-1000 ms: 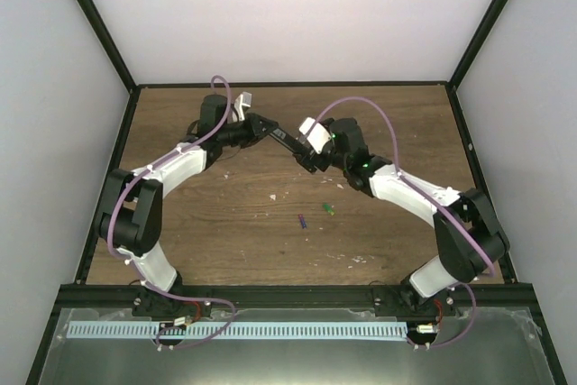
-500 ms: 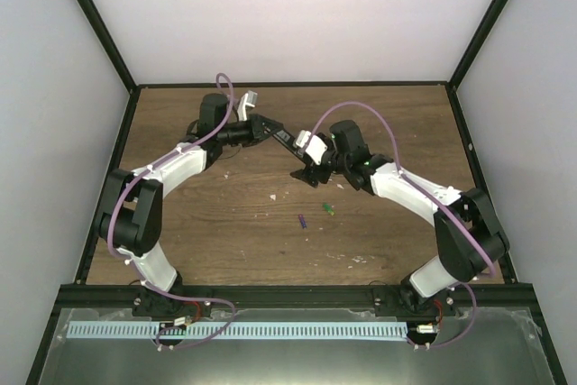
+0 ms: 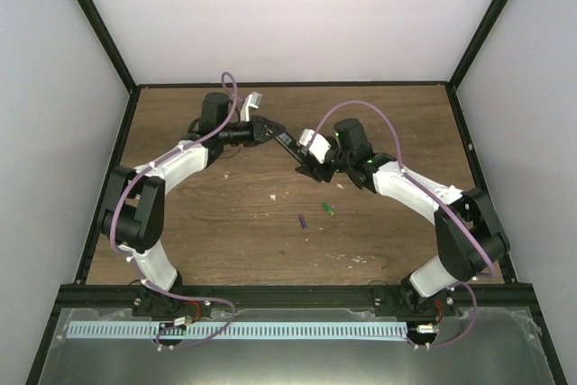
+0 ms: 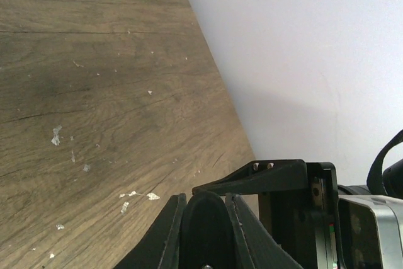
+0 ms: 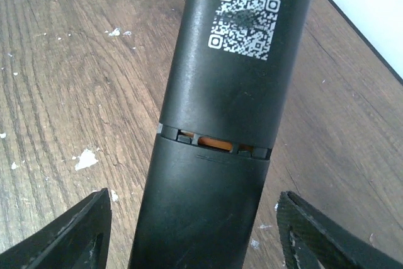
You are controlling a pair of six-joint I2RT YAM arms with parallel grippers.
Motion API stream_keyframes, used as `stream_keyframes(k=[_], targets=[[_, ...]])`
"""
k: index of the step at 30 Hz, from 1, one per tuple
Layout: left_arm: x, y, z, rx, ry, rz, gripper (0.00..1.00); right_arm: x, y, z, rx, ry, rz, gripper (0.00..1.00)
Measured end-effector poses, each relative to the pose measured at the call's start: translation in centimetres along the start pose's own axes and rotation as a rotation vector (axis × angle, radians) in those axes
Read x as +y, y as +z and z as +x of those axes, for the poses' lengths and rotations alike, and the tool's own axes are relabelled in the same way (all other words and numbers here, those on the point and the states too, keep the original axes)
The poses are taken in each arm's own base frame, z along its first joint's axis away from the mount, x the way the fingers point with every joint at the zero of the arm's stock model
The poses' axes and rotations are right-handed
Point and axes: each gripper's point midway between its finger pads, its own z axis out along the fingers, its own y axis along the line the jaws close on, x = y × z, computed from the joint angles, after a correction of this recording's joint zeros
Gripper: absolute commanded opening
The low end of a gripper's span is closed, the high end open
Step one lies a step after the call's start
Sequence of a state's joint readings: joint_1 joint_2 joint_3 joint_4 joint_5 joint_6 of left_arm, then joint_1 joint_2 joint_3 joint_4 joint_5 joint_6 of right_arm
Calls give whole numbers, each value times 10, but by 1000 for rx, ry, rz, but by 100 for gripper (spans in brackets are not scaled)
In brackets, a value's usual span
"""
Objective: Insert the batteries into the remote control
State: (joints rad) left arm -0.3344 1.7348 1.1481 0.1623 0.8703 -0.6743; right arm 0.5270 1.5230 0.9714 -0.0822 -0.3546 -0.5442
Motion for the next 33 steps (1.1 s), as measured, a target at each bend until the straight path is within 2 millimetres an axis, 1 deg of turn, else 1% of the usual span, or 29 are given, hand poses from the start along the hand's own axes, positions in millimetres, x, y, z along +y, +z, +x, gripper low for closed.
stream_keyframes(k=[3,5,9,18,26,33], targets=[[0,1,0,8,2,2,0,0,0,0,-1,-2,-1,53],[1,1,1,11,4,2,0,0,0,0,-1,-8,-2,49],[3,2,2,18,2,-1,0,0,0,0,-1,-11,-4,48],[5,0,1,14,1,-3,0,2,0,0,-3,-13,-12,41],[6,-4,-1,18,-4,4,0,1,2,-1,-14,-12,-13,40],[12,-8,-2,16,-18,-9,0,3,8,0,-20,-11,-27,40]])
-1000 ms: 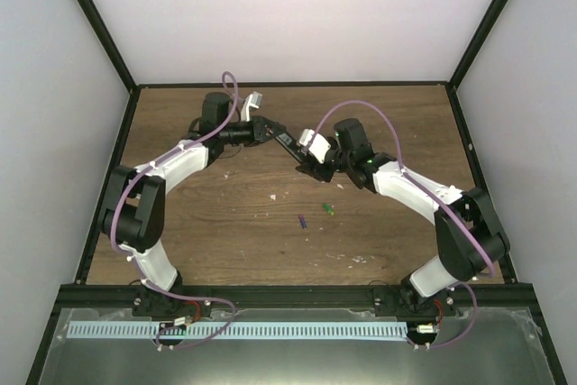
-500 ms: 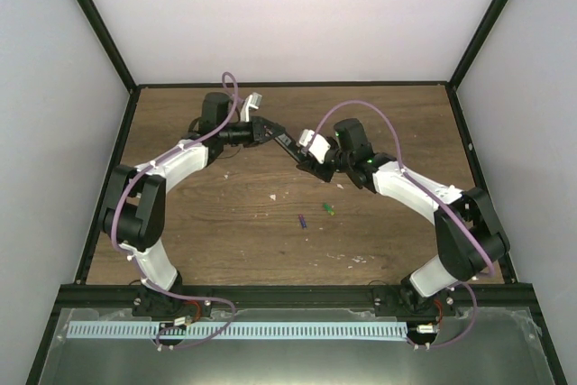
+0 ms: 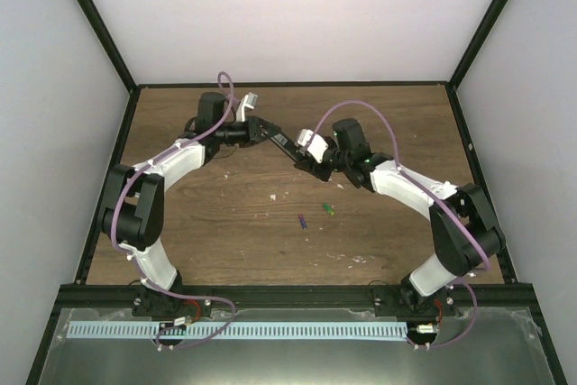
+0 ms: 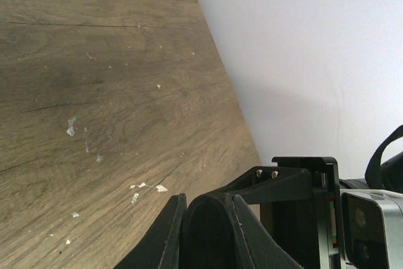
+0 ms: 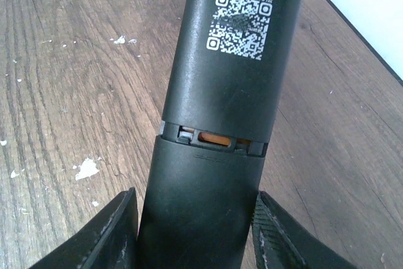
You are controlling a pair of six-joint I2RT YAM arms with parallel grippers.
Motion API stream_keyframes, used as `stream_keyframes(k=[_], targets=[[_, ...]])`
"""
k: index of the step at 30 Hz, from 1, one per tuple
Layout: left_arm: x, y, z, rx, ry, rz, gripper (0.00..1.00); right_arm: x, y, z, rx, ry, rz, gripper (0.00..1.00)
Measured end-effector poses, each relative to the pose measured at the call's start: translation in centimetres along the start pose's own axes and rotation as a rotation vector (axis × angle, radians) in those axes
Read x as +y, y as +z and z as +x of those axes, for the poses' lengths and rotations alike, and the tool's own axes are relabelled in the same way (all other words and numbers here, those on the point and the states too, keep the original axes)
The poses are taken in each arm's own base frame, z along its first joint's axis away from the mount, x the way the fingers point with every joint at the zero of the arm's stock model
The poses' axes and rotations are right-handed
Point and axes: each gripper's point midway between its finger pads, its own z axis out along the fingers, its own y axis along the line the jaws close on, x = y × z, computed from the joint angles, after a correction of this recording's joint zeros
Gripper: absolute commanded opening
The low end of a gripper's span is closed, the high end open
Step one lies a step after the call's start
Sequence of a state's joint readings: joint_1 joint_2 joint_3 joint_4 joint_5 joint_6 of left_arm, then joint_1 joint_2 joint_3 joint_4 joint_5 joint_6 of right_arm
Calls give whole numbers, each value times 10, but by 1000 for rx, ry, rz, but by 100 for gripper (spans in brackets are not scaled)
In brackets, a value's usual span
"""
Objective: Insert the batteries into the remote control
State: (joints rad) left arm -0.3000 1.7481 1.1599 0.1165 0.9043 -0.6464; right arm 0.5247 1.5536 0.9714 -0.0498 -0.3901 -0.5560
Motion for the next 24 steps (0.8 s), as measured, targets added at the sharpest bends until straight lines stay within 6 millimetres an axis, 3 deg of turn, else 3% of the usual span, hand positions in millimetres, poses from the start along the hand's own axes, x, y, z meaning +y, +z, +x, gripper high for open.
stream_keyframes(k=[6,14,24], targets=[[8,-9,-5,-10,-21,-10,0,0,2,-3,-16,-9,-2,41],[35,-57,-45,-150,-25,-84,0,11,9,23,73,24,-49,41],[29,-73,-54,-186,14,-95,0,7,9,32,114,15,-23,42]])
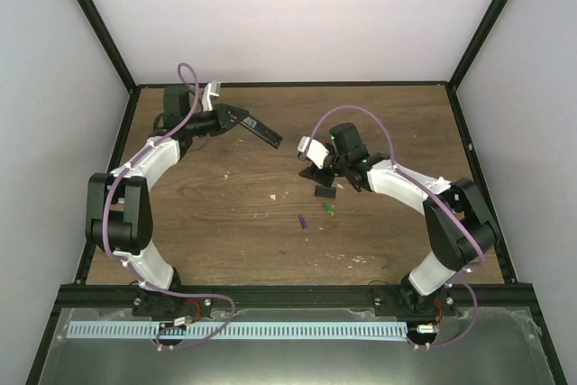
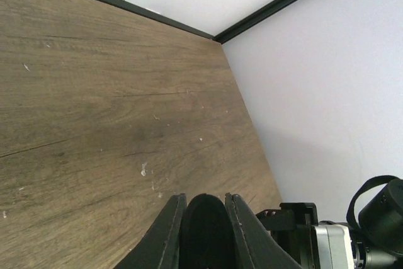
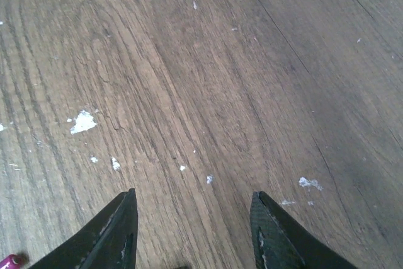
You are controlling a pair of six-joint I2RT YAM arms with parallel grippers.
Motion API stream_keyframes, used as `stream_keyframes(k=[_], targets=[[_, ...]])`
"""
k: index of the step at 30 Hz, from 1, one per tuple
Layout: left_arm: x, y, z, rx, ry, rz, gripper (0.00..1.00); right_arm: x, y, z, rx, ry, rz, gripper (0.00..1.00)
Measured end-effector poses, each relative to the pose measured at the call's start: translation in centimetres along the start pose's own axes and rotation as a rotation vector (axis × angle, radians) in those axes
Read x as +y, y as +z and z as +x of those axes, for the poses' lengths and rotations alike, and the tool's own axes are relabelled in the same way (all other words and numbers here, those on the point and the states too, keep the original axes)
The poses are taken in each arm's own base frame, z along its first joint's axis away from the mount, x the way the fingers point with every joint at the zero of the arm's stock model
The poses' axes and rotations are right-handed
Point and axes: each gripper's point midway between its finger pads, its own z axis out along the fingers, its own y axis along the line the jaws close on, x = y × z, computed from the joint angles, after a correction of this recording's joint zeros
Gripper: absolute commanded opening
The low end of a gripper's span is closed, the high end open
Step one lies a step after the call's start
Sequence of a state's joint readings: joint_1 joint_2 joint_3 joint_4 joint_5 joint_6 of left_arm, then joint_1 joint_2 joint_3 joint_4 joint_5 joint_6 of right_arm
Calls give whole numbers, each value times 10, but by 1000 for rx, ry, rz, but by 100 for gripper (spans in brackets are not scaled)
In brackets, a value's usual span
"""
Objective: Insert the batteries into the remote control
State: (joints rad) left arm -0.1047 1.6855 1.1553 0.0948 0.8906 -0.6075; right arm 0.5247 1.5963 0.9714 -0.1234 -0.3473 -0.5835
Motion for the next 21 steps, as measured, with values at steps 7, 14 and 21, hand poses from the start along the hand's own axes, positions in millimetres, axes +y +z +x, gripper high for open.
stream_keyframes(k=[7,14,21], targets=[[7,-4,-1,-7,-6,-18,0,-3,9,20,76,28,20,48],[14,-7,0,-1,-8,-46,0,8,21,48,218,201,-69,64],[13,-9,-5,-5,0,-51,0,27,12,65,302,292,-136,69]])
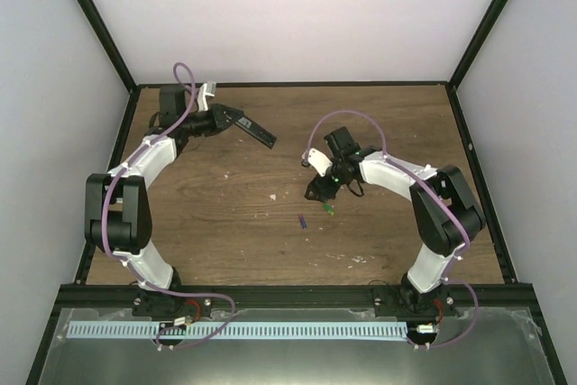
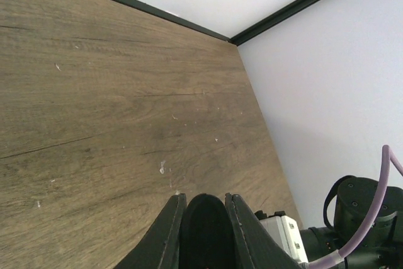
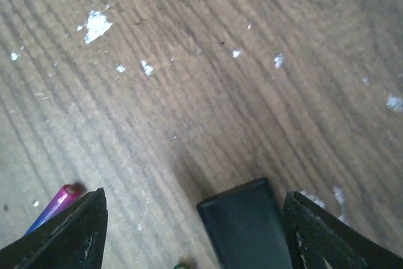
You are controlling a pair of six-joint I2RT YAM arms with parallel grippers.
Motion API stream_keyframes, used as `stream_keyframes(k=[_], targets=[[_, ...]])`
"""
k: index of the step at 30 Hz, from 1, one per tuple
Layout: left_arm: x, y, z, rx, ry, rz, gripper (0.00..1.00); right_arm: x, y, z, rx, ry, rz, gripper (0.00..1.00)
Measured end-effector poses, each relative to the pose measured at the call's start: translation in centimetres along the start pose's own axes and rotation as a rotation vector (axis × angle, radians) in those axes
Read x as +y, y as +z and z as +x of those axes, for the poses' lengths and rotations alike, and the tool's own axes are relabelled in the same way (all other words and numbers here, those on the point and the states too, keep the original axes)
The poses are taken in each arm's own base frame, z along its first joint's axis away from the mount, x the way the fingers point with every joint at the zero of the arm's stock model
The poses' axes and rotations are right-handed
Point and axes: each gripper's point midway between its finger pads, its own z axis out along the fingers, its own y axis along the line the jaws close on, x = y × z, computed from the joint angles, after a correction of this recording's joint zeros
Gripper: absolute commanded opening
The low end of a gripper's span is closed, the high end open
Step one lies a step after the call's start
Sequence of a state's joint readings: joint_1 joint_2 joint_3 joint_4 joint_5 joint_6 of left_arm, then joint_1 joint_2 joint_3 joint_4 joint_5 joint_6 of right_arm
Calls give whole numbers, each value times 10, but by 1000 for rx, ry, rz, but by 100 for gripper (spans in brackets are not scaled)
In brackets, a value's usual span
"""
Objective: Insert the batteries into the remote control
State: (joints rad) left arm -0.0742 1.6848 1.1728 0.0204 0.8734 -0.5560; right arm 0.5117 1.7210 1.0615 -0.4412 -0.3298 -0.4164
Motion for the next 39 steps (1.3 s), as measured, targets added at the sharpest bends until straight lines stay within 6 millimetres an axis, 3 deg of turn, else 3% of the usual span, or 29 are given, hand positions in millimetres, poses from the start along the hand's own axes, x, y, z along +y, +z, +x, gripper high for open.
stream_keyframes(k=[10,19,39], targets=[[0,-1,0,1,1,2,0,13,-5,14,48,69,-65,72],[0,-1,0,5,1,7,0,4,-7,19,55,108,-53,74],[3,-1,-1,3,-6,5,0,2,12,38,127,137,-58,76]])
